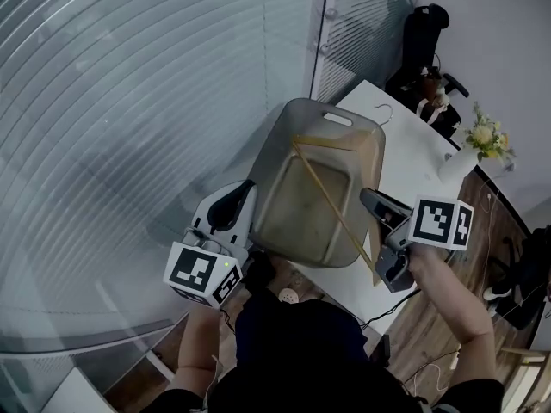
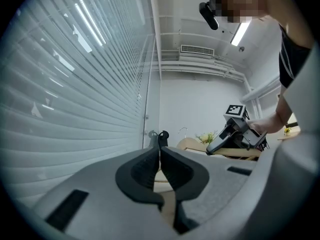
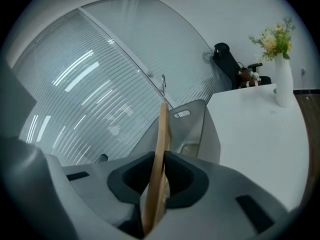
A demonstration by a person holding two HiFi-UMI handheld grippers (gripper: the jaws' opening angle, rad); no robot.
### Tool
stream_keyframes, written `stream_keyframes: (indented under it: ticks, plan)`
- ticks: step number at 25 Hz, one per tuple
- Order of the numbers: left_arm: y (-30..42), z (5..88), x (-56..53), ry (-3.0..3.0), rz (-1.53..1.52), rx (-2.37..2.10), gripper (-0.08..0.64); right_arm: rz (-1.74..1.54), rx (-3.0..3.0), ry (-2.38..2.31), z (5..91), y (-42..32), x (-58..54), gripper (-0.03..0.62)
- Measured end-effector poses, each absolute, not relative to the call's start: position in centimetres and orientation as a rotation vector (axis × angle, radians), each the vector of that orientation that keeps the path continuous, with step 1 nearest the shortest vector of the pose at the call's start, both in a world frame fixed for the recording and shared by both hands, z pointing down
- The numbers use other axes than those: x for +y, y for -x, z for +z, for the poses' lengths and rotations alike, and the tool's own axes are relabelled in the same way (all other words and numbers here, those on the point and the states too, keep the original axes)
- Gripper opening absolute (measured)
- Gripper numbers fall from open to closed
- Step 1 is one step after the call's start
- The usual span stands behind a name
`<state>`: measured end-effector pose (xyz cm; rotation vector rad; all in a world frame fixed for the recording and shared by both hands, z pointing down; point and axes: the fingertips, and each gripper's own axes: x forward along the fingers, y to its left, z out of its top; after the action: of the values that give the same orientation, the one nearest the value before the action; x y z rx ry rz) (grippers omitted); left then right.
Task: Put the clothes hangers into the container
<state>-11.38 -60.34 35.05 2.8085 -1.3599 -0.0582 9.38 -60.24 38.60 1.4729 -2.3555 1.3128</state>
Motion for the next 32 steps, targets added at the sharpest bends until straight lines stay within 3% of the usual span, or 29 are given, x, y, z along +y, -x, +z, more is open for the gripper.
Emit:
stream_keyframes:
  ticks: [25, 32]
  plan:
    - [11.0, 35.3, -59.7, -2.850, -0.040, -1.118, 0.018, 0.999, -2.033, -1.531, 40.8, -5.3, -63.5, 0.075]
    - [10.7, 35.5, -59.5, -2.855, -0.029, -1.089, 0.018, 1.159, -1.987, -1.442, 43.2, -3.5, -63.9, 0.086]
